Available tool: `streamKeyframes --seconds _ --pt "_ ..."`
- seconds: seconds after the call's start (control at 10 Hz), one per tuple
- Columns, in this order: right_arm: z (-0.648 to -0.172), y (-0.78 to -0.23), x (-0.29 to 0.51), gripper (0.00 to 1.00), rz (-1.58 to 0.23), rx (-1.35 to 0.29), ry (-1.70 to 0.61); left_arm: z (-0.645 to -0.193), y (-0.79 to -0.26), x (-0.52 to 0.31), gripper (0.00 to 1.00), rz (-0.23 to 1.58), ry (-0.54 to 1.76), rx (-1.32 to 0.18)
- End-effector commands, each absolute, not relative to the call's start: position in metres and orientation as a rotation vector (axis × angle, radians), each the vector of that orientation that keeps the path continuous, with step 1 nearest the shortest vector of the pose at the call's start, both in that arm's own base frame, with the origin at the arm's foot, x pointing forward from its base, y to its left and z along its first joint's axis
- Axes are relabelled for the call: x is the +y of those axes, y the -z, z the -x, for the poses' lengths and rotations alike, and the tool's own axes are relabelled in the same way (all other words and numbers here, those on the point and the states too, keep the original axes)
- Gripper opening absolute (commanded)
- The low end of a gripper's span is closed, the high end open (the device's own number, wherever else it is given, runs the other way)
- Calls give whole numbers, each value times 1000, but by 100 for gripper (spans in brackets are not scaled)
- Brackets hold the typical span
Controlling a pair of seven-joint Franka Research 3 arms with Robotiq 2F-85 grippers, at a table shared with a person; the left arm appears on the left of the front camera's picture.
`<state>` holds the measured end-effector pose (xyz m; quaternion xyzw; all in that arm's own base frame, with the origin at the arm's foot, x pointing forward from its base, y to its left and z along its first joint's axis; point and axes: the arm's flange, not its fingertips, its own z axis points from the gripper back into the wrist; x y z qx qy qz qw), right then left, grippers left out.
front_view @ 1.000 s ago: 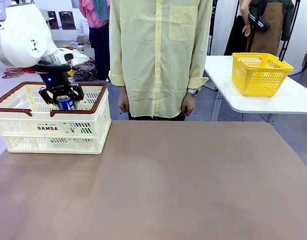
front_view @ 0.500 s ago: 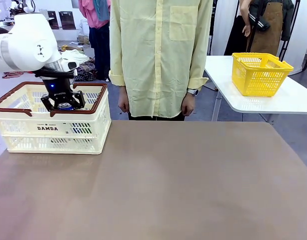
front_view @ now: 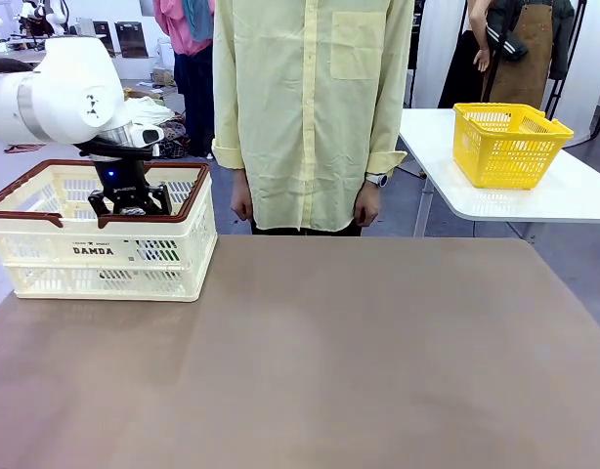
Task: Place the drinks into the Shopping basket.
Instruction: Pick up one drink and place it into the Shopping basket.
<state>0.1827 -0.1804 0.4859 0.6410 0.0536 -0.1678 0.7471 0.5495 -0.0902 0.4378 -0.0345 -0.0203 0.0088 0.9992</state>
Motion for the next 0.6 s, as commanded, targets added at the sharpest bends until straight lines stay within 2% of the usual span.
streamKeyframes --seconds 0.0,0.1,0.2,0.5 --pt "-183 -493 -180 100 -1419 127 383 -551 -440 -91 10 43 -29 -19" --pt "-183 -493 -180 100 -1419 127 383 -551 -440 -91 46 40 -32 -19" --pt "-183 -493 -180 100 -1419 127 383 -551 -440 -91 100 30 -33 -14" --pt "-183 -493 -180 100 -1419 127 383 -552 -439 -92 100 22 -29 -12"
